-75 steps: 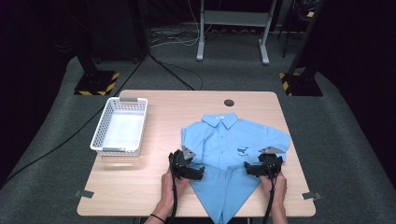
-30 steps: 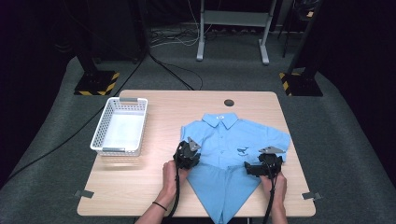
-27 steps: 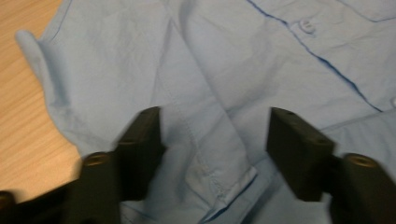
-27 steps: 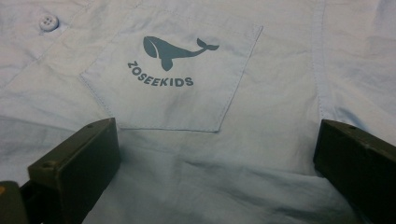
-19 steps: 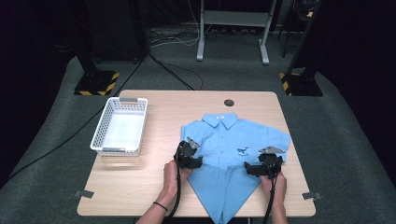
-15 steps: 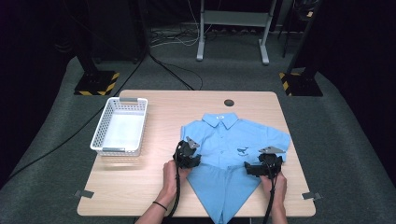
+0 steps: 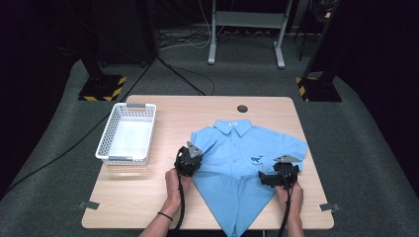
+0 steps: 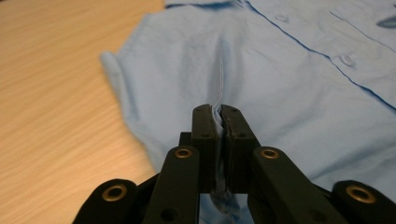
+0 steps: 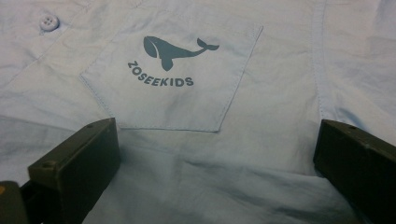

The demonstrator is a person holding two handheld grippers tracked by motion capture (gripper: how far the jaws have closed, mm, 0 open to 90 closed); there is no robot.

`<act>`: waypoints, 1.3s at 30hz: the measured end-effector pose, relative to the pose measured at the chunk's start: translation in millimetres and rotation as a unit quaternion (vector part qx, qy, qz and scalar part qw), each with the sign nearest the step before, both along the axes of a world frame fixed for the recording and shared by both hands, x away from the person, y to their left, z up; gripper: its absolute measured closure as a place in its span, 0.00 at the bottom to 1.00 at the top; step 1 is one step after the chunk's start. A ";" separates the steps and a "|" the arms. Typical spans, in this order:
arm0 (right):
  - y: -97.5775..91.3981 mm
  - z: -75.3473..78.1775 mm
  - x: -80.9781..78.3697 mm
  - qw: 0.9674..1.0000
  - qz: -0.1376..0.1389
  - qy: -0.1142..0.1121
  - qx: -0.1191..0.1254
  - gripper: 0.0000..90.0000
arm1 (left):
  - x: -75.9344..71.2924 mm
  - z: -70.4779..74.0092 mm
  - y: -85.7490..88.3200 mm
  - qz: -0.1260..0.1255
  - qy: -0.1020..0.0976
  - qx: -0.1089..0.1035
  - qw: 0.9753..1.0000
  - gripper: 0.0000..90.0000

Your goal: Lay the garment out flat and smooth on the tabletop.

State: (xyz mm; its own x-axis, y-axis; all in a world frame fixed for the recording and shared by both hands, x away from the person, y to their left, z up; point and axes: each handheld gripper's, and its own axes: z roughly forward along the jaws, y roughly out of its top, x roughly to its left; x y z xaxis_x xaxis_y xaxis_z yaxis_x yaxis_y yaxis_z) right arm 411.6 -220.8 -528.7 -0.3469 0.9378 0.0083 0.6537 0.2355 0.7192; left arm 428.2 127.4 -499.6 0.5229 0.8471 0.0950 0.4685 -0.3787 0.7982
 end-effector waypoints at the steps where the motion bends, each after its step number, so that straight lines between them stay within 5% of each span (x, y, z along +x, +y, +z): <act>1: 0.0 0.0 0.0 1.000 0.000 0.000 0.000 0.00 | -1.7 0.8 2.6 0.005 -0.007 -0.001 1.000 0.94; 7: 0.0 0.0 0.0 1.000 0.000 0.000 0.000 0.00 | -6.7 0.5 20.0 0.033 -0.026 -0.025 0.999 0.93; 16: 0.0 0.0 0.0 1.000 0.000 0.000 0.000 0.00 | -10.5 -7.9 46.1 0.070 -0.015 -0.050 0.996 0.90; 28: 0.0 0.0 0.0 1.000 0.000 0.000 -0.001 0.00 | -14.7 -16.6 70.4 0.111 0.006 -0.046 0.993 0.78; 33: 0.0 0.0 0.0 1.000 0.000 0.000 0.000 0.00 | -16.1 -19.2 77.2 0.131 0.026 -0.052 0.990 0.55; 39: 0.0 0.0 0.1 1.000 0.000 0.000 -0.001 0.00 | -22.6 -12.6 78.0 0.121 0.018 -0.091 0.988 0.30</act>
